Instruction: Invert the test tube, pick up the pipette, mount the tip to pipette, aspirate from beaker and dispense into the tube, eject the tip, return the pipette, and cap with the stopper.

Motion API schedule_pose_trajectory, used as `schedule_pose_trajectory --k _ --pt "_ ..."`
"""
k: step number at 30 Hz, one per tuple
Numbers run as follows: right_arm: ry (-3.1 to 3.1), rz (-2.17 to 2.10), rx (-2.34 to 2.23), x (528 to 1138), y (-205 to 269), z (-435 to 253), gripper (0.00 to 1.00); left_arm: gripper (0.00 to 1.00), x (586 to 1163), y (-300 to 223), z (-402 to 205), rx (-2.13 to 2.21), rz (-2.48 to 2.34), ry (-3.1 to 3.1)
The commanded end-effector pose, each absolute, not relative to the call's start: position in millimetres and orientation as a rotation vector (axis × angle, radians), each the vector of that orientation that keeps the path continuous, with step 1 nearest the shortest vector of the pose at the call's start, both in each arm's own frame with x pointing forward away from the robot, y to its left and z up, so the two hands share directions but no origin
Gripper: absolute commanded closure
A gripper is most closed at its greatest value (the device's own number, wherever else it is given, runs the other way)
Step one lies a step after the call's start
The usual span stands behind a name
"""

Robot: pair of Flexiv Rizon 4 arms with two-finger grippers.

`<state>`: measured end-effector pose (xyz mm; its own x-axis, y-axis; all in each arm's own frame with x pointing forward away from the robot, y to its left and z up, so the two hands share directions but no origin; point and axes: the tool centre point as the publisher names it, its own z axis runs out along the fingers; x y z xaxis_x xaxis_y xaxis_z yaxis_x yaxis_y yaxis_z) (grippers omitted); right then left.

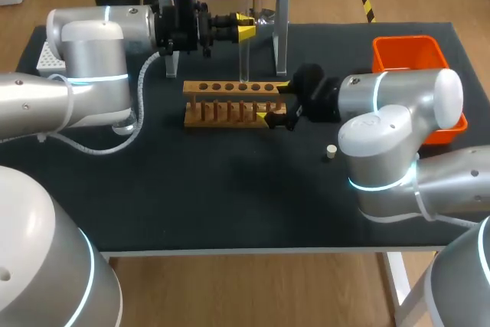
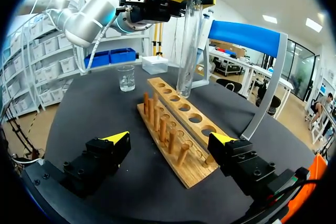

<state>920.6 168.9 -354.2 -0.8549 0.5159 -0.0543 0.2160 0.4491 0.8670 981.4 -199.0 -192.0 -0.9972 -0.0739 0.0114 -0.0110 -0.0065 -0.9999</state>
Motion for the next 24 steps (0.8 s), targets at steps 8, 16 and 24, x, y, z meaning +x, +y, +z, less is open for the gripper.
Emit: schedule_pose_trajectory --k 8,16,24 --pt "2.395 1.365 0.627 920 169 -354 0.0 1.0 986 -197 -203 -0.083 -2.205 2.173" --pt "2.395 1.365 0.627 920 169 -354 0.0 1.0 987 -199 -208 -0.077 -2.192 2.186" --pt "2.395 1.365 0.627 920 169 -354 0.0 1.0 988 -198 -214 -0.07 -2.197 2.167"
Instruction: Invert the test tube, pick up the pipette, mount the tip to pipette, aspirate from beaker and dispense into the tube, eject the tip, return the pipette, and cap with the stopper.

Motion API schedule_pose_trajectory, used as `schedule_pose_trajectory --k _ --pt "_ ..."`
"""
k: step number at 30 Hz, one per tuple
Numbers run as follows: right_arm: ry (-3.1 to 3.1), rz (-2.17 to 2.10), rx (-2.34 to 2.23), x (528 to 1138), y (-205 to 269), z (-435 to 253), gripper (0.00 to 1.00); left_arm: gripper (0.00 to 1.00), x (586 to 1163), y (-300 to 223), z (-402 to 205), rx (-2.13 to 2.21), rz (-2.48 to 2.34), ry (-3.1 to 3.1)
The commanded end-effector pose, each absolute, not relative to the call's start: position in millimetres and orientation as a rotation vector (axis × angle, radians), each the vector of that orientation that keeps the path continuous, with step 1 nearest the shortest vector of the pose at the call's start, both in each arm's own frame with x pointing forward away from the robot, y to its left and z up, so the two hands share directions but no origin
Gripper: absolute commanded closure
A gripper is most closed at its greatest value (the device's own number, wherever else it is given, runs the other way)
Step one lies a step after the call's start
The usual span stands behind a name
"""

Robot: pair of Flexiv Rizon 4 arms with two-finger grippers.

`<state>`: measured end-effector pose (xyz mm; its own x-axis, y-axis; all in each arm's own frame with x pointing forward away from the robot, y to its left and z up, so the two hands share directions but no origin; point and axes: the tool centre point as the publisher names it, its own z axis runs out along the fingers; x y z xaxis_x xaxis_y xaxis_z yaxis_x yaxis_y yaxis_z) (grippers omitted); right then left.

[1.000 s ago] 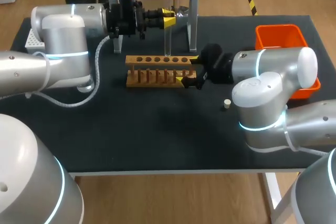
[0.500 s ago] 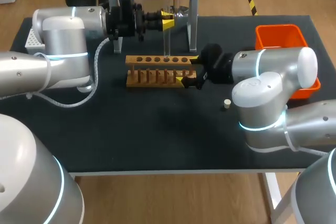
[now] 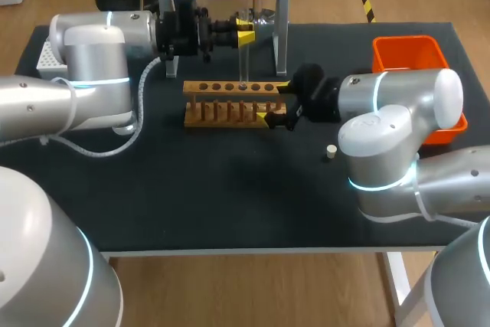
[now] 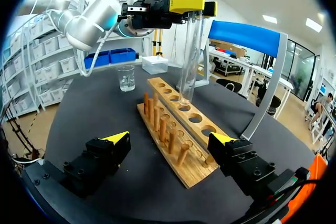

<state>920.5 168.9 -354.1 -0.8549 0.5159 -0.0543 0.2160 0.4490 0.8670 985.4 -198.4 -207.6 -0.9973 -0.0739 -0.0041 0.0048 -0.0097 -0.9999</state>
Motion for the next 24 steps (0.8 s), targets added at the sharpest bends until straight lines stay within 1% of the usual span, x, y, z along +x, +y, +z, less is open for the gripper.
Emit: schedule_pose_trajectory --k 1,24 --pt "2.395 1.365 0.627 920 169 -354 0.0 1.0 988 -198 -214 -0.072 -2.197 2.166" --pt "2.395 1.365 0.627 920 169 -354 0.0 1.0 989 -196 -225 -0.073 -2.174 2.141"
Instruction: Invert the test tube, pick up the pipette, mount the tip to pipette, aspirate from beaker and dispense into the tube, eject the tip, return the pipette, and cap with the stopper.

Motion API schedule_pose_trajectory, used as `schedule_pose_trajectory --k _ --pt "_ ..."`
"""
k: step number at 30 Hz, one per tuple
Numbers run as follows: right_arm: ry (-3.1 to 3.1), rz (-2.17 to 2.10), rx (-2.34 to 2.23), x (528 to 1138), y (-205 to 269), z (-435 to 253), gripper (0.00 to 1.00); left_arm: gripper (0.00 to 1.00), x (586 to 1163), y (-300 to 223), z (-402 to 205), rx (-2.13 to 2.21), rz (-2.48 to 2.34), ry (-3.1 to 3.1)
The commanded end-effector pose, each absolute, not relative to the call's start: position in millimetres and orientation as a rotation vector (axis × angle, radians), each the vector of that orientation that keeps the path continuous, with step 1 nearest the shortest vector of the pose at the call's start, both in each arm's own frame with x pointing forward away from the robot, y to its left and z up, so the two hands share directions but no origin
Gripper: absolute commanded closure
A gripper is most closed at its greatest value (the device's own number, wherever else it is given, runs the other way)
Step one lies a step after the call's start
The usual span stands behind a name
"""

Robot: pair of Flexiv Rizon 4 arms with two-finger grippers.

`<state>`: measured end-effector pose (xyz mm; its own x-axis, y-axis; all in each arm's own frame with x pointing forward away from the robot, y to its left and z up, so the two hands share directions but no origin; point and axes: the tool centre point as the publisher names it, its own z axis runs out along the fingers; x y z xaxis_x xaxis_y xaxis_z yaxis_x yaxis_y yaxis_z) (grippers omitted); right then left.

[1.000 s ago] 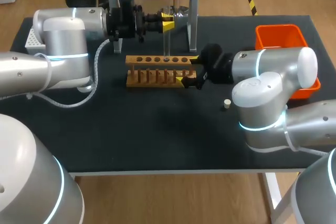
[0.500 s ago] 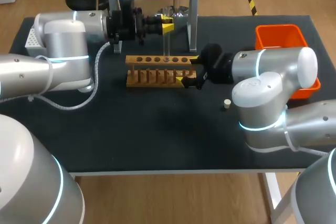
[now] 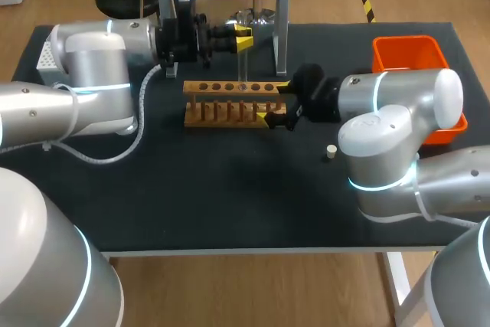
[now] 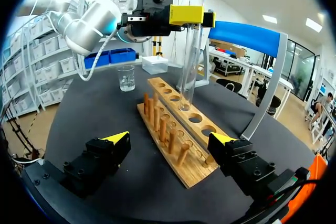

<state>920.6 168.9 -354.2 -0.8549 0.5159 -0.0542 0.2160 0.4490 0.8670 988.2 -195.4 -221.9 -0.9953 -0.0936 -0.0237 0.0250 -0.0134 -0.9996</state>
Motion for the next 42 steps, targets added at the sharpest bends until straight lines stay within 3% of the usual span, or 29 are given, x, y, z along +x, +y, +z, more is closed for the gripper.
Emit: schedule_pose_trajectory --k 1,42 --pt "2.395 1.365 0.627 920 169 -354 0.0 1.0 989 -196 -225 -0.074 -2.174 2.138" --pt "2.395 1.365 0.627 920 169 -354 0.0 1.0 993 -194 -249 -0.134 -2.173 2.163"
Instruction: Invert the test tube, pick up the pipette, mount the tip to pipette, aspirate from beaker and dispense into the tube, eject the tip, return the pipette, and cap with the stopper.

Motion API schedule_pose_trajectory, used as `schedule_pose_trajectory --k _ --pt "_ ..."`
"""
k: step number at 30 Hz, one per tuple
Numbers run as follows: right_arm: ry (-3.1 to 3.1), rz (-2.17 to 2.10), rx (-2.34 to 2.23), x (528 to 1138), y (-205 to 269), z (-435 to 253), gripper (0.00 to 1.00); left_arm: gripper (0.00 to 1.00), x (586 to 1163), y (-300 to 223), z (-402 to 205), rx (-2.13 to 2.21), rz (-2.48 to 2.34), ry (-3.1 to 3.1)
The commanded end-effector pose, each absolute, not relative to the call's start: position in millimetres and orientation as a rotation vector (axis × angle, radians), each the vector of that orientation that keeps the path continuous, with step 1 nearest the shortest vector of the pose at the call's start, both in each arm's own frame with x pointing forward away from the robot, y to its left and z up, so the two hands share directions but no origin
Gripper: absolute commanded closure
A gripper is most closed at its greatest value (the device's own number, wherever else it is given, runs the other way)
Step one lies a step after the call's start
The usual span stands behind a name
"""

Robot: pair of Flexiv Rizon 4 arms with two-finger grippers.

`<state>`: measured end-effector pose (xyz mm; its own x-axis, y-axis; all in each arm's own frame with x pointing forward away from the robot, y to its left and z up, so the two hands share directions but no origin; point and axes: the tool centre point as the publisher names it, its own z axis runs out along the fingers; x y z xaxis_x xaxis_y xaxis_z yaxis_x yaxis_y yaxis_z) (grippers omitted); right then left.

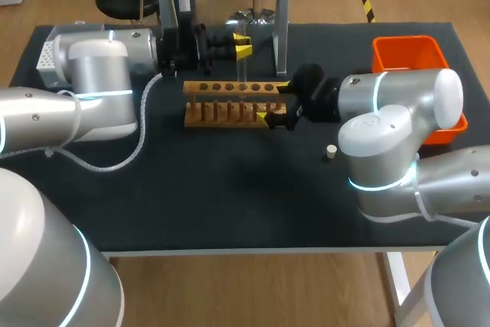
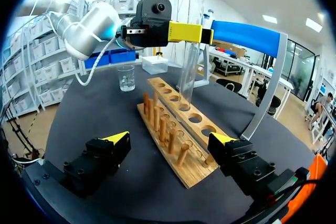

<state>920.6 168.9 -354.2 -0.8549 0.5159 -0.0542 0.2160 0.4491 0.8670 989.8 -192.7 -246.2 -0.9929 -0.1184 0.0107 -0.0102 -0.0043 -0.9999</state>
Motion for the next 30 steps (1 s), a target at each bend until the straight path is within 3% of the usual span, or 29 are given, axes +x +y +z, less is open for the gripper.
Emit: schedule_pose_trajectory --k 1,30 --pt "2.395 1.365 0.627 920 169 -354 0.0 1.0 993 -194 -250 -0.136 -2.167 2.17" --pt "2.395 1.365 0.627 920 169 -354 0.0 1.0 995 -193 -260 -0.154 -2.047 2.29"
